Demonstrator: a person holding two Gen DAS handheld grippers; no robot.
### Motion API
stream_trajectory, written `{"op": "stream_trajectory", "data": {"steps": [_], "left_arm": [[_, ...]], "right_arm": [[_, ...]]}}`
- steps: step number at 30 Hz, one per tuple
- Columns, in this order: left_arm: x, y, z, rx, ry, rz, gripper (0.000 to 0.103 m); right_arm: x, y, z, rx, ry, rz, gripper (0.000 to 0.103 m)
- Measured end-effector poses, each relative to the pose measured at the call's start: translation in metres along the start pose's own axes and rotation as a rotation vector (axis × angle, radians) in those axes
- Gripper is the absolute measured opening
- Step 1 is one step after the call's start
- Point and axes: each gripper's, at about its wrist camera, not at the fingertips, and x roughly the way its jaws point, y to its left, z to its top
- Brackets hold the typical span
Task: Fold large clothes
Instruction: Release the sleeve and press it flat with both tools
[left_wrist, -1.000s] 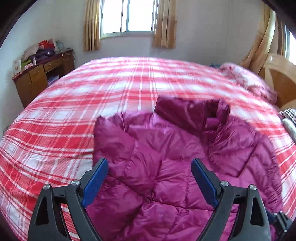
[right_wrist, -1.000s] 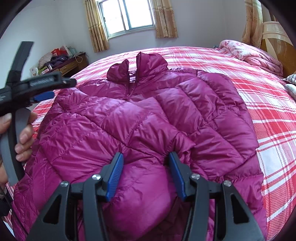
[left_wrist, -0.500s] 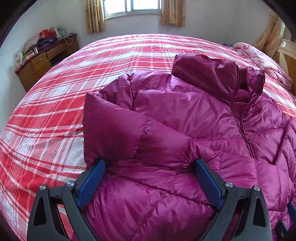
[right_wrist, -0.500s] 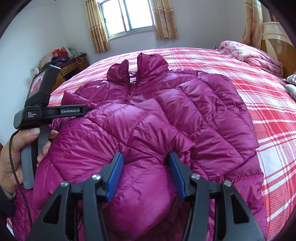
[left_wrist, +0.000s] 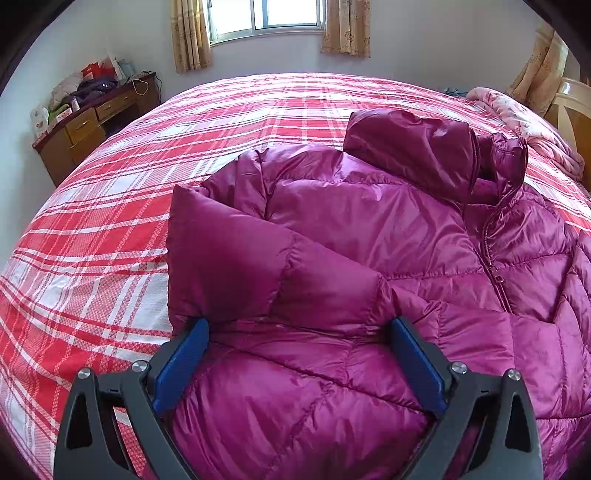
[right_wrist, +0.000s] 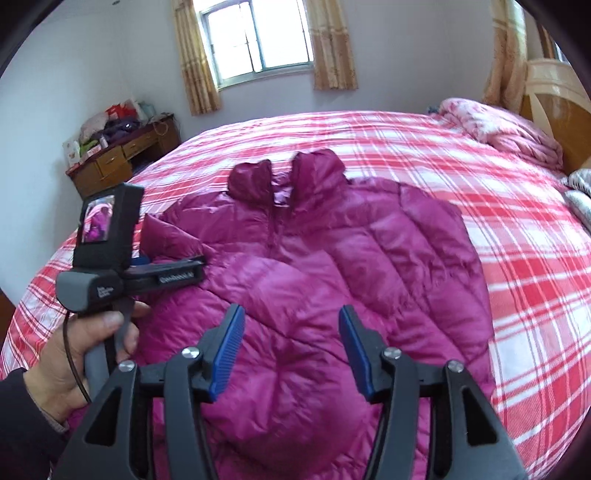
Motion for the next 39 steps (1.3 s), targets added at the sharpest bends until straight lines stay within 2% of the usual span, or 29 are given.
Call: {"op": "stream_trajectory", "data": {"steps": [6,13,22,31,35,37,39], "left_arm": [[-0.002,0.001,-0.003,-0.005,-0.009,0.002,0.099],[-0.004,-0.001,-0.004,-0.003,-0.013,0.008,0.099],[-0.006,0.0,-0.005,-0.009,-0.017,0.003,0.099],[-0.009,0.0,-0.008,-0.009,-0.023,0.004,0.099],[-0.009,0.0,-0.004,-0.002,0.016,0.002,0.099],[-0.016,0.002,-0.001,0.003,0.048,0.001,0.099],[-0.029,0.007,0.002,-0.006,0.025,-0.025,0.099]], "right_arm": [[0.041,-0.001,-0.001,0.0,0.106,0.012,0.056],[0.056,-0.002,-0.021,-0.057,0.116,-0.006,0.057],[0.059,-0.002,-0.022,-0.066,0.124,-0.006,0.057],[0.063,0.001,-0.022,-0.132,0.151,-0.006,0.058],[0.062,0.002,-0.021,-0.149,0.157,-0.009,0.058],[0.059,0.001,-0.017,-0.169,0.187,0.01,0.058],[0.053,-0.007,-0.008,-0.131,0.222,0.069,0.06]]}}
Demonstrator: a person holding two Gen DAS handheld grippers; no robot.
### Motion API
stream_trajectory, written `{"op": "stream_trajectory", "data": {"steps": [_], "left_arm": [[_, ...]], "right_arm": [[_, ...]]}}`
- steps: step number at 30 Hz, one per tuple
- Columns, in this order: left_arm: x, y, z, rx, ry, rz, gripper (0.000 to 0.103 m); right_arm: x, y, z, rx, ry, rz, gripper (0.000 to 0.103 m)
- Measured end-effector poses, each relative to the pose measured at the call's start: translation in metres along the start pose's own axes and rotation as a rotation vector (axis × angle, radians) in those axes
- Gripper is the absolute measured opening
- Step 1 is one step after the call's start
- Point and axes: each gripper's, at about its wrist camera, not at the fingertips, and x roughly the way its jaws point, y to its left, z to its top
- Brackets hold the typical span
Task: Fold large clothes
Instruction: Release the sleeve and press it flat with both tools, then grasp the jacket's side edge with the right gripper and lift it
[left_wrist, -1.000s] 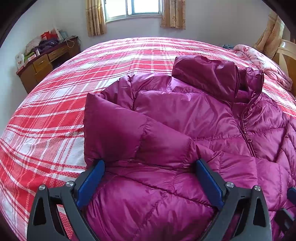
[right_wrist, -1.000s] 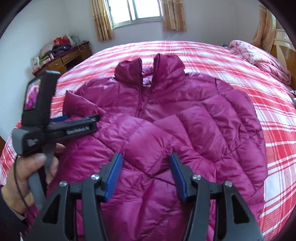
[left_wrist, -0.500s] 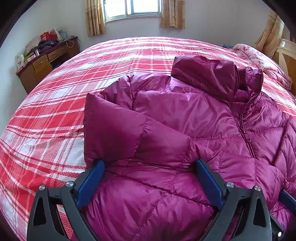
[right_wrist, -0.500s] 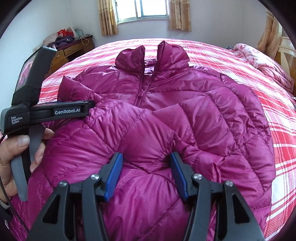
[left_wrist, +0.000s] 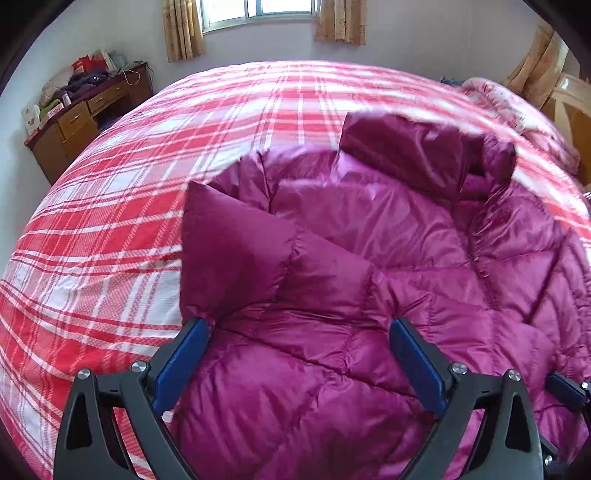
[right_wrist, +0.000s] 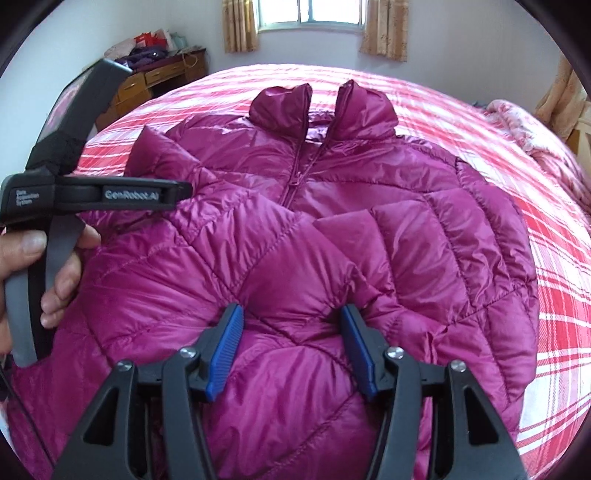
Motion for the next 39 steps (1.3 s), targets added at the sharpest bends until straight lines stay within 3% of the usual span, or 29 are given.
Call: {"op": "stream_trajectory", "data": {"steps": [3,4,5,7,10,14,18,22,24,28,36,39], "left_arm": [[-0.013,0.003,0.008,0.013,-0.072,0.01,0.099],[-0.013,0.003,0.01,0.021,-0.095,0.02,0.099],[-0.011,0.002,0.011,0.028,-0.107,0.03,0.099],[-0.001,0.0,0.01,0.02,-0.081,0.021,0.099],[0.013,-0.004,-0.002,0.023,-0.051,0.017,0.099],[0.0,0.004,-0.006,-0.004,-0.08,-0.01,0.099],[-0.028,0.019,0.02,-0.038,-0.176,0.026,0.099],[-0.021,0.021,0.053,-0.011,-0.16,0.047,0.099],[-0.011,0.02,0.062,-0.033,-0.142,0.042,0.099],[-0.009,0.016,0.071,-0.069,-0.15,0.021,0.099],[-0.016,-0.018,0.121,-0.077,-0.207,-0.029,0.099],[0.005,-0.052,0.136,0.031,-0.157,0.021,0.099]], "right_arm": [[-0.021,-0.017,0.017,0.066,-0.064,0.039,0.066],[-0.028,-0.022,0.025,0.085,-0.093,0.036,0.074],[-0.033,-0.028,0.037,0.111,-0.125,0.026,0.083],[-0.035,-0.04,0.062,0.156,-0.147,0.008,0.088],[-0.026,-0.059,0.101,0.231,-0.167,-0.013,0.088],[0.0,-0.078,0.144,0.329,-0.171,-0.039,0.088],[0.026,-0.081,0.176,0.344,-0.166,-0.059,0.088],[0.049,-0.083,0.189,0.339,-0.116,-0.075,0.086],[0.056,-0.086,0.186,0.34,-0.082,-0.075,0.079],[0.06,-0.092,0.178,0.299,-0.03,-0.054,0.02],[0.032,-0.099,0.143,0.202,-0.079,-0.096,0.01],[0.033,-0.104,0.135,0.205,-0.081,-0.096,0.009]]}}
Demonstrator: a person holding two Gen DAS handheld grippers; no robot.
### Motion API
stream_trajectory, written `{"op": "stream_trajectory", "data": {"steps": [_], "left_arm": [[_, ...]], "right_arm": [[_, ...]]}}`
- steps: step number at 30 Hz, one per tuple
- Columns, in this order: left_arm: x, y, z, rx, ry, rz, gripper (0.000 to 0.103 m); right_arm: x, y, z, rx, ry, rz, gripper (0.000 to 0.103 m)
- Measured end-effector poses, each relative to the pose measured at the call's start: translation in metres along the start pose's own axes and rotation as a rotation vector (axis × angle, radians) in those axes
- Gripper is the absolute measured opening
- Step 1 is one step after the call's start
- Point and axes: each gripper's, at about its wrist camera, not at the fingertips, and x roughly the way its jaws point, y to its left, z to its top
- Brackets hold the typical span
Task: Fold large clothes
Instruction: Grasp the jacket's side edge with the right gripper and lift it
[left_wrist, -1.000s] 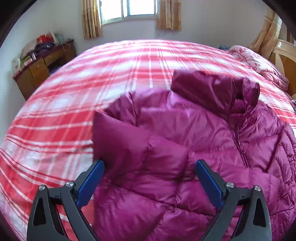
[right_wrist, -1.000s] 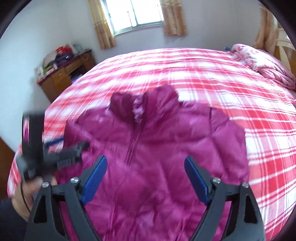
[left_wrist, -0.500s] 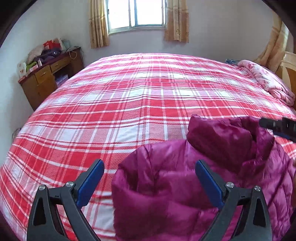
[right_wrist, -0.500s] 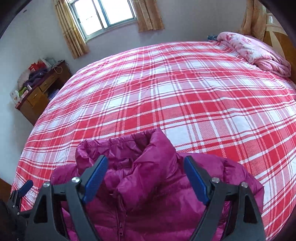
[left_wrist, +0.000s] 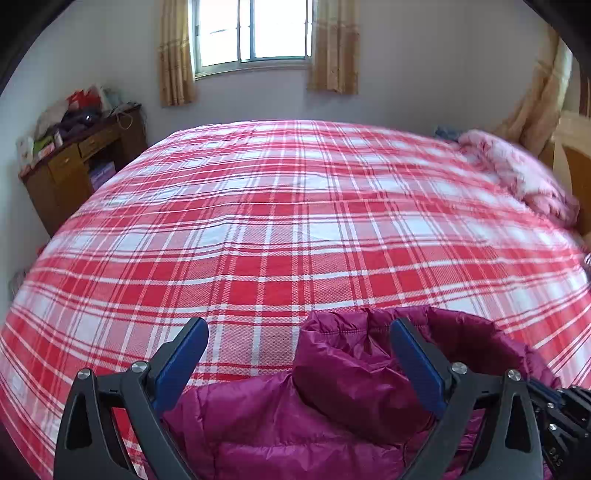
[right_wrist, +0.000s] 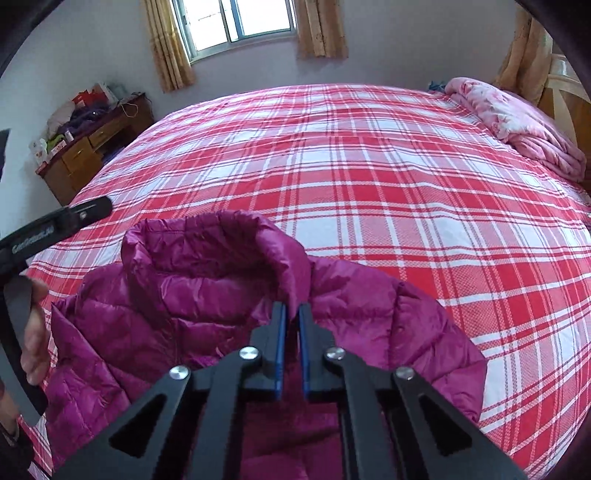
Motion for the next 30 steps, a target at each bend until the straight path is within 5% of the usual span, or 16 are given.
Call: {"op": "stream_trajectory", "data": {"steps": [3,6,13,18,19,20,22,24,27,29,30], "left_arm": [[0.019,-0.02,-0.011,0.093,0.043,0.146,0.099],[0.016,-0.015,-0.035,0.126,0.062,0.198,0.099],[0.008,0.01,-0.093,0.215,0.145,0.249,0.099],[-0.019,0.016,-0.076,0.183,0.035,0.226,0.099],[-0.018,0.013,-0.072,0.201,0.042,0.225,0.099],[-0.016,0.011,-0.07,0.211,0.051,0.223,0.099],[-0.014,0.01,-0.068,0.21,0.042,0.224,0.099],[-0.011,0.01,-0.068,0.212,0.046,0.212,0.099],[0.002,0.01,-0.08,0.229,0.084,0.221,0.099],[0.015,0.01,-0.094,0.258,0.127,0.235,0.099],[0.018,0.011,-0.099,0.262,0.137,0.234,0.099]], "right_arm": [[0.002,-0.009,-0.004,0.01,0.0,-0.003,0.009],[0.002,-0.017,-0.007,0.018,-0.008,-0.011,0.009],[0.013,-0.042,-0.021,0.081,0.003,-0.022,0.009],[-0.004,-0.047,-0.022,0.124,-0.071,0.034,0.013],[-0.008,-0.044,-0.018,0.124,-0.084,0.036,0.031],[-0.013,-0.042,-0.013,0.127,-0.106,0.039,0.066],[-0.025,-0.037,-0.003,0.134,-0.171,0.059,0.094],[-0.023,-0.026,0.011,0.1,-0.166,0.049,0.089],[0.001,-0.013,0.021,0.05,-0.078,0.04,0.066],[0.019,-0.01,0.02,0.031,-0.008,0.022,0.022],[0.025,-0.01,0.016,0.026,0.011,0.009,0.014]]}}
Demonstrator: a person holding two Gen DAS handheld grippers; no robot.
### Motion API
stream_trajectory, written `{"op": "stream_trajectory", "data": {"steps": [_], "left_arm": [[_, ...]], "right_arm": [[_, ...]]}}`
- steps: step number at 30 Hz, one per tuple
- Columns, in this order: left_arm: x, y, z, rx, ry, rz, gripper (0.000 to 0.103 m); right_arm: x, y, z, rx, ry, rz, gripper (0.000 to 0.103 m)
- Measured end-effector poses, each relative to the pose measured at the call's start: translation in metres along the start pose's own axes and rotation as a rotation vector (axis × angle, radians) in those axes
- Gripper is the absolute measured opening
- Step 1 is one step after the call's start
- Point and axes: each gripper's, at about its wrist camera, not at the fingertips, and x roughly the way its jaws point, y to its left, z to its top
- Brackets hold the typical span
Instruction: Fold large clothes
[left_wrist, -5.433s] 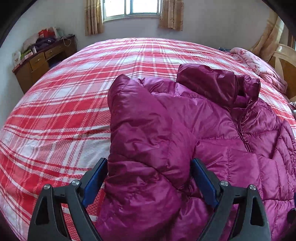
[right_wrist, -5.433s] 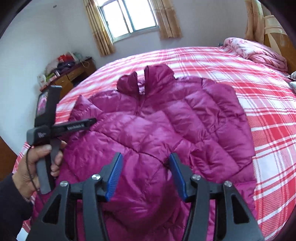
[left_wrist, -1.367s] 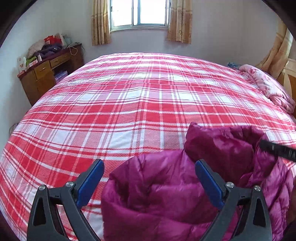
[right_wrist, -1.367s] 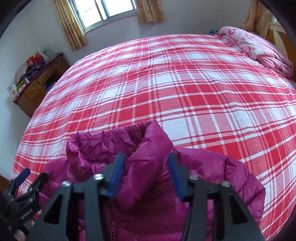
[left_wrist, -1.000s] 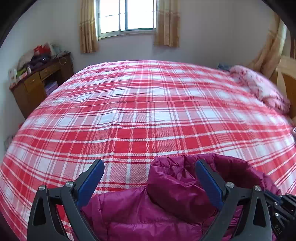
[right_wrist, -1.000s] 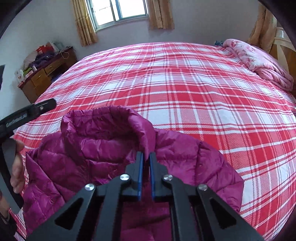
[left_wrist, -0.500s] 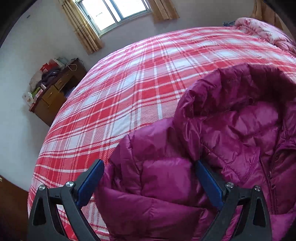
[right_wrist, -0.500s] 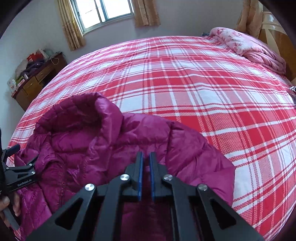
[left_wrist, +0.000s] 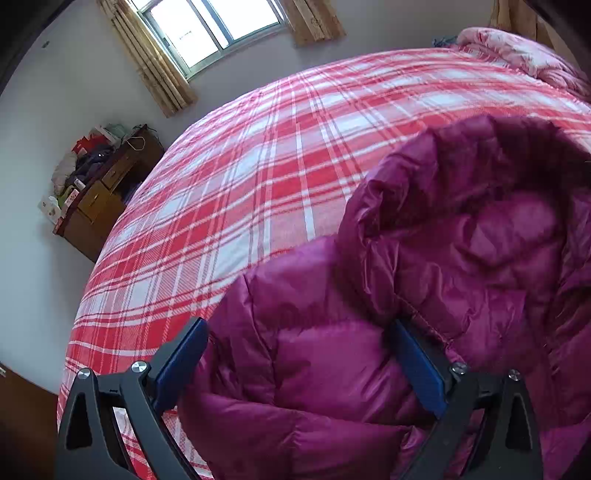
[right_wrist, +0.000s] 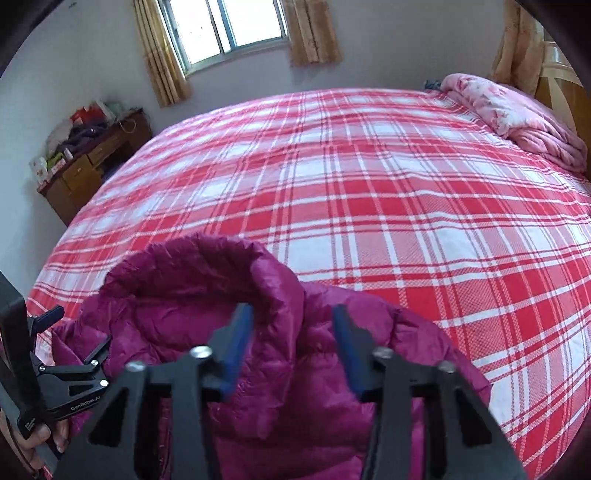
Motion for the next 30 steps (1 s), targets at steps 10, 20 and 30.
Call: {"op": "stream_trajectory", "data": {"steps": [10,20,30], "left_arm": [[-0.061,0.043,0.033,-0.167,-0.239,-0.103,0.099],[0.01,0.035,0.071,-0.19,-0.085,-0.017,0.099],[0.02,0.005,0.028,-0.073,-0.066,-0.012,0.099]], "right_arm": [[0.01,-0.022,-0.029,0.002,0.0,-0.044,0.011],[0.013,-0.036,-0.04,0.034,-0.031,0.009,0.009],[-0.05,-0.039,-0.034,0.098,-0.221,-0.014,0.042]]}}
